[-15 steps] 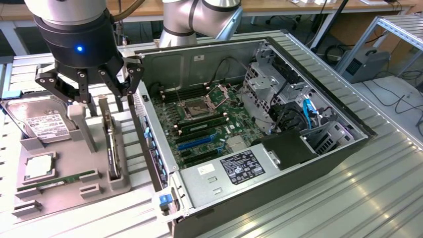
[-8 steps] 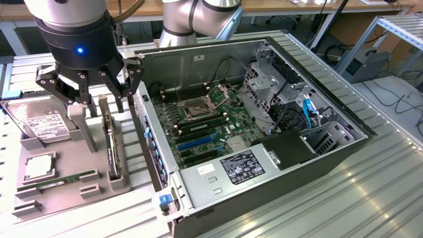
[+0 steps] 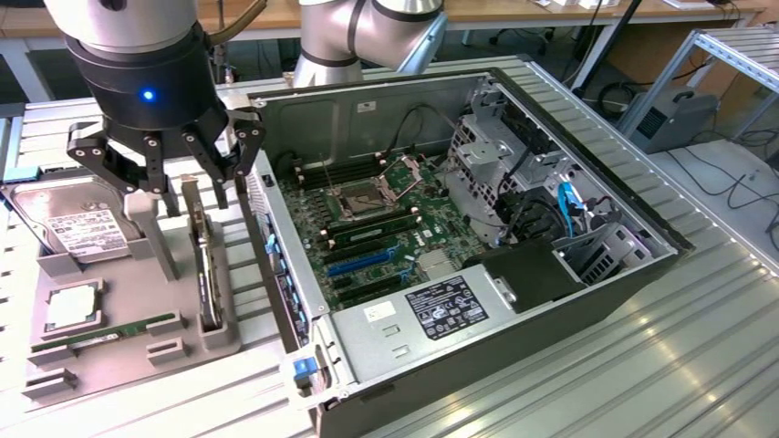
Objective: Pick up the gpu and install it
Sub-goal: 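Pick up the gpu and move the gpu toward the slot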
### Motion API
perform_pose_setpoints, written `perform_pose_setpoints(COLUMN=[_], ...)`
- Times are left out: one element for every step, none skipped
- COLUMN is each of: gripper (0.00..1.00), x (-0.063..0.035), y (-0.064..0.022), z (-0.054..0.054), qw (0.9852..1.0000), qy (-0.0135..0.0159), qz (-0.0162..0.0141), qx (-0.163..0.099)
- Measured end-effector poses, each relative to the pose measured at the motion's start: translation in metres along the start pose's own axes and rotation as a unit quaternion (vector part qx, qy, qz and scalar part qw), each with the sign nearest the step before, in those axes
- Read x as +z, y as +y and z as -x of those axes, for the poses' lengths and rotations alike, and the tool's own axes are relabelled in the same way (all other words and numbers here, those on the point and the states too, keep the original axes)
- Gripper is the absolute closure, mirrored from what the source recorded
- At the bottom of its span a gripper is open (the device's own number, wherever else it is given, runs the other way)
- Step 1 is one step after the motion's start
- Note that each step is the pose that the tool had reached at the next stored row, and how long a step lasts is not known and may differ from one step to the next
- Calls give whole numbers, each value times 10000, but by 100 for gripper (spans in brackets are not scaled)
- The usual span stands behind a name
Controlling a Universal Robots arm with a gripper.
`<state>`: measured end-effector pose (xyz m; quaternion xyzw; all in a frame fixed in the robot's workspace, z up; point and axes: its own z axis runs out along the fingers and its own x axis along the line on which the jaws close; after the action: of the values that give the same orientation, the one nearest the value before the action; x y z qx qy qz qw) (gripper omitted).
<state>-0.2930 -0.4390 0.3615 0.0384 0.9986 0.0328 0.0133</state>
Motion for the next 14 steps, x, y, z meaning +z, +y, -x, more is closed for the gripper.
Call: perform_pose_setpoints(gripper=[52,52,52,52,52,52,52,52,52,52,52,52,52,52], x=[2,9,15,20,26,29,33,36,42,45,52,56,60,63], y=[0,-1,-1,-2,-2,-3,-3,-3,-4,-4,-4,-5,-5,-5], z=[-1,-3,-6,-8,-10,-11,-11,-12,-13,-14,-14,-15,-16,-17], qw=[10000,10000,10000,10000,10000,10000,10000,10000,10000,10000,10000,10000,10000,10000], qy=[0,0,0,0,0,0,0,0,0,0,-1,0,0,0], qz=[0,0,0,0,0,0,0,0,0,0,1,0,0,0], qx=[0,0,0,0,0,0,0,0,0,0,0,0,0,0])
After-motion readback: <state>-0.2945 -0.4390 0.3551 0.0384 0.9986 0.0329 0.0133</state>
